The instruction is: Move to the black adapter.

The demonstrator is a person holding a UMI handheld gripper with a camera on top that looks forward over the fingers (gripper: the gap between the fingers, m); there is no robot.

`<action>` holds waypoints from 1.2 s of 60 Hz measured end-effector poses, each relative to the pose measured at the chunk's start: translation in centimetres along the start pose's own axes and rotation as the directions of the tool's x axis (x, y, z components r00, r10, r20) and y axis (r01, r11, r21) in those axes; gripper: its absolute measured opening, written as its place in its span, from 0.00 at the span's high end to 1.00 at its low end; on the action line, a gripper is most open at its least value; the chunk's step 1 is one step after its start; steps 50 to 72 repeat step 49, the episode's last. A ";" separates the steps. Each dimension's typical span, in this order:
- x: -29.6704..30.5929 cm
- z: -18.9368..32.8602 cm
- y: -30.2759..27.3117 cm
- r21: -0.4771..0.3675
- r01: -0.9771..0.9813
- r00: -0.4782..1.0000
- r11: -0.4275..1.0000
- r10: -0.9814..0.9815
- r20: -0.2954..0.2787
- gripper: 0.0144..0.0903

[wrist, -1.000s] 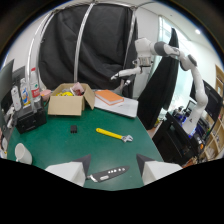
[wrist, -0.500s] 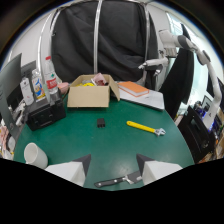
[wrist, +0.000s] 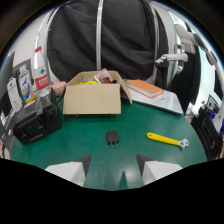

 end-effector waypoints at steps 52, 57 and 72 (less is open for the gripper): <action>-0.9 4.1 0.9 -0.034 0.012 1.000 0.999 -0.011 0.005 0.05; -0.9 4.1 0.9 -0.034 0.012 1.000 0.999 -0.011 0.005 0.05; -0.9 4.1 0.9 -0.034 0.012 1.000 0.999 -0.011 0.005 0.05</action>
